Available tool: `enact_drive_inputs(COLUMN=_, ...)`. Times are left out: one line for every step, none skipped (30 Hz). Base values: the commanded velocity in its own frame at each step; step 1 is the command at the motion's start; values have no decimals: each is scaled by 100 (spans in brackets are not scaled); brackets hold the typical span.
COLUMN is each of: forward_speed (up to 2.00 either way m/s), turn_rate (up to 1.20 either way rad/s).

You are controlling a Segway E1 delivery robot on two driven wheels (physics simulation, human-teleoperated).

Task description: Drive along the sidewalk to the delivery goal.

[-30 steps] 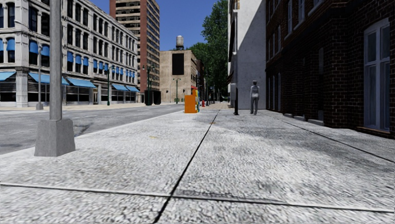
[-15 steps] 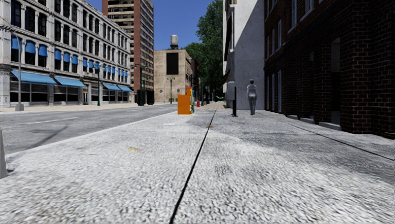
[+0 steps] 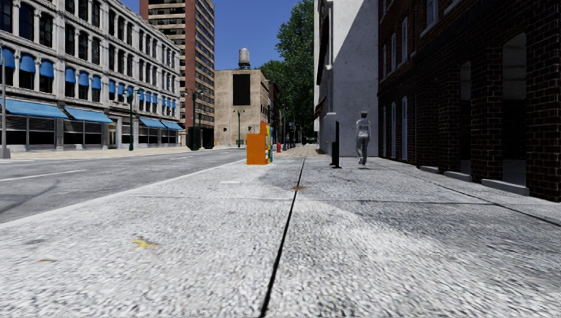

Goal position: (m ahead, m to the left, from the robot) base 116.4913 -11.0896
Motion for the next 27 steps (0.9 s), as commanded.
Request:
enact_drive_inputs(forward_speed=200, turn_rate=-104)
enact_drive_inputs(forward_speed=200, turn_rate=-120)
enact_drive_inputs(forward_speed=200, turn_rate=-120)
enact_drive_inputs(forward_speed=200, turn_rate=-120)
enact_drive_inputs(forward_speed=200, turn_rate=-119)
enact_drive_inputs(forward_speed=200, turn_rate=-119)
enact_drive_inputs(forward_speed=200, turn_rate=0)
enact_drive_inputs(forward_speed=200, turn_rate=0)
enact_drive_inputs(forward_speed=200, turn_rate=0)
enact_drive_inputs(forward_speed=200, turn_rate=0)
enact_drive_inputs(forward_speed=200, turn_rate=0)
enact_drive_inputs(forward_speed=200, turn_rate=0)
enact_drive_inputs(forward_speed=200, turn_rate=0)
enact_drive_inputs(forward_speed=200, turn_rate=0)
enact_drive_inputs(forward_speed=200, turn_rate=0)
enact_drive_inputs(forward_speed=200, turn_rate=0)
enact_drive_inputs(forward_speed=200, turn_rate=0)
enact_drive_inputs(forward_speed=200, turn_rate=0)
enact_drive_inputs(forward_speed=200, turn_rate=0)
enact_drive_inputs(forward_speed=200, turn_rate=0)
enact_drive_inputs(forward_speed=200, turn_rate=0)
enact_drive_inputs(forward_speed=200, turn_rate=0)
enact_drive_inputs(forward_speed=200, turn_rate=0)
enact_drive_inputs(forward_speed=200, turn_rate=0)
enact_drive_inputs(forward_speed=200, turn_rate=0)
enact_drive_inputs(forward_speed=200, turn_rate=0)
enact_drive_inputs(forward_speed=200, turn_rate=0)
